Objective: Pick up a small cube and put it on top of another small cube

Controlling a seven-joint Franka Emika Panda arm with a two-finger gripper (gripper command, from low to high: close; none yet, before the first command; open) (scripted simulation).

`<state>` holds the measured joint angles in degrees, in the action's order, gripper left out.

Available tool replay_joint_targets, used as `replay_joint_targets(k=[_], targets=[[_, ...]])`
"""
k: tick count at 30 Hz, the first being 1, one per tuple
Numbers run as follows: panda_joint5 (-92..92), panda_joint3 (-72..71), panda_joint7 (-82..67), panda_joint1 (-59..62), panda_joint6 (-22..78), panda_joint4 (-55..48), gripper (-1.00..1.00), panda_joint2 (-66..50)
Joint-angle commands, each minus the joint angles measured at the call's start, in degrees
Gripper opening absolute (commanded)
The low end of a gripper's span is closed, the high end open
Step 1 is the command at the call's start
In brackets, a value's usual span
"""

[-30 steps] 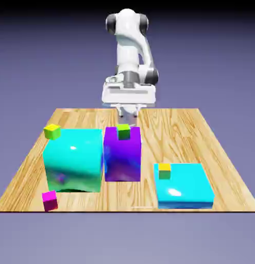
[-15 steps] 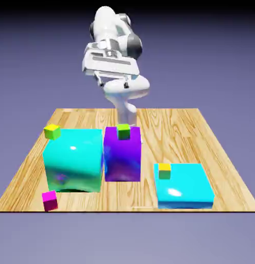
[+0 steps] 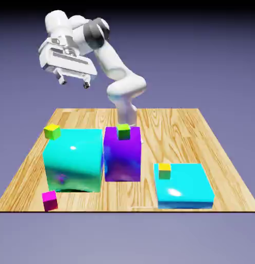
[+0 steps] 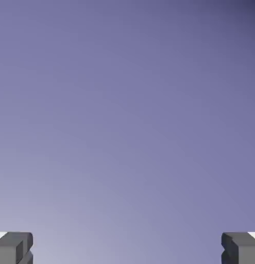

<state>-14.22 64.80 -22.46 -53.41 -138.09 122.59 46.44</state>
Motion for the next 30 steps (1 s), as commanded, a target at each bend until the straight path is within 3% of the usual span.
replay_joint_targets(k=[1,30], targets=[[-0.5,2.1,-2.1,-1.7,1.2,-1.2,0.00,0.4],[-13.7,62.3,-62.4,-50.7,34.5,-36.9,0.00,13.3]])
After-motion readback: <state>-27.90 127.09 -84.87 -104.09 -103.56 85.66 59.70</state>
